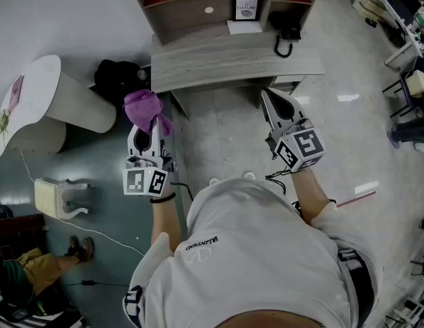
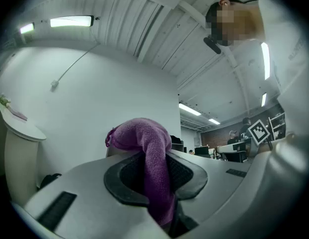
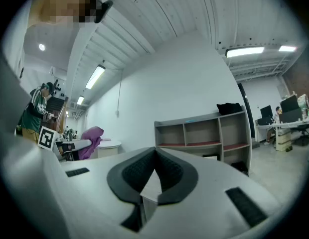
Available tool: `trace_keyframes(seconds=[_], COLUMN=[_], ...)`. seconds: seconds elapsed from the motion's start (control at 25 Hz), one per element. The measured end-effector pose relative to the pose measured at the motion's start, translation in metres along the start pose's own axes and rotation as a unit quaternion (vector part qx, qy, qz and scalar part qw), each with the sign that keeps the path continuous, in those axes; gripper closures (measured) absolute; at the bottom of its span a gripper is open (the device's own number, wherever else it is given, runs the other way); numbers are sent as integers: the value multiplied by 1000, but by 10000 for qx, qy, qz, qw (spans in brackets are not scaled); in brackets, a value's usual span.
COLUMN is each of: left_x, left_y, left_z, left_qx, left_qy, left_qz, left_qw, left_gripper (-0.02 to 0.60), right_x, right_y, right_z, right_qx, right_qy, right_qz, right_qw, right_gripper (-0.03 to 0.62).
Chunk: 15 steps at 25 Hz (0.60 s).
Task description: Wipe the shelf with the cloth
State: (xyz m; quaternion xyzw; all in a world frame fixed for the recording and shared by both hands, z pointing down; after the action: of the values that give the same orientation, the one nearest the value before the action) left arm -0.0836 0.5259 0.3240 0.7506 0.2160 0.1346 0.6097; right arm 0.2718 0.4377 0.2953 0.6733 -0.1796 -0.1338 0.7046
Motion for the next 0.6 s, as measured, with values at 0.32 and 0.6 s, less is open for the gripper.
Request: trace_keyframes(seconds=[0.32, 0.6], left_x=[0, -7], left_y=[-2, -3], left_z=[1, -4], left_qx=[-104, -35], left_qy=[33, 124], left_qz=[164, 99], left_qw=[9998, 9999], left_gripper=[503, 503], right_x=[-3, -12], right_y=[3, 3], right_z=[1, 4], right_qx=[-86, 17], right_qy=[41, 54], right_qz=[0, 112], right_qw=[10000, 9999], right_gripper=[597, 597])
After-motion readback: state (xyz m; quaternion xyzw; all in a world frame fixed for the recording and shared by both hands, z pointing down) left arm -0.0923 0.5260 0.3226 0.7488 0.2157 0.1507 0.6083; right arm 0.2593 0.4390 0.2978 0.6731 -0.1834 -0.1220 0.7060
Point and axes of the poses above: the fingertips, and each gripper's own axes: z forward along the fingers, x to its right, y out of its underside, the point moved 10 cm from there along -z, backward along the fingers, and after that the axes turned 15 degrees about y, right-handed, at the moved point
